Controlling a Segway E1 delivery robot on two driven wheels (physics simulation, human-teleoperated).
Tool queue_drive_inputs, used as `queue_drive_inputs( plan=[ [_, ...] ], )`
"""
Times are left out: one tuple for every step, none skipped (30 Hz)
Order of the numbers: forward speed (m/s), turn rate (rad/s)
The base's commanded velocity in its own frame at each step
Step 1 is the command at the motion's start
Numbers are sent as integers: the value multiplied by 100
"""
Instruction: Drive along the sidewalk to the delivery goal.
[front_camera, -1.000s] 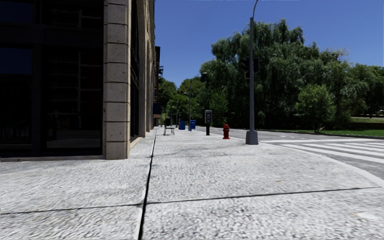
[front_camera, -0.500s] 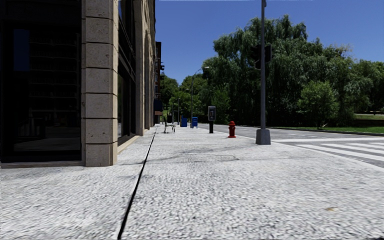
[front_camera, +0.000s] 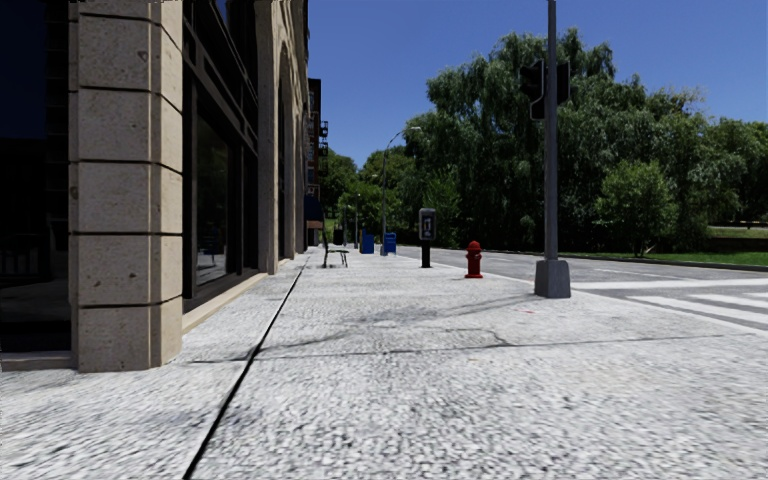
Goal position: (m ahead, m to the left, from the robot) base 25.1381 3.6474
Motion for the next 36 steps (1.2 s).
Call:
queue_drive_inputs(
  plan=[
    [196, 0],
    [197, 0],
    [197, 0],
    [199, 0],
    [200, 0],
    [200, 0],
    [200, 0],
    [200, 0],
    [200, 0],
    [200, 0],
    [200, 0],
    [200, 0],
    [200, 0],
    [200, 0],
    [200, 0],
    [200, 0],
    [200, 0],
    [200, 0],
    [200, 0],
    [200, 0],
    [200, 0],
    [200, 0],
    [200, 0],
    [200, 0],
    [200, 0],
    [200, 0],
    [200, 0],
    [200, 0],
    [200, 0],
    [200, 0],
    [200, 0],
    [200, 0],
    [200, 0],
    [200, 0],
    [200, 0],
    [200, 0]
  ],
)
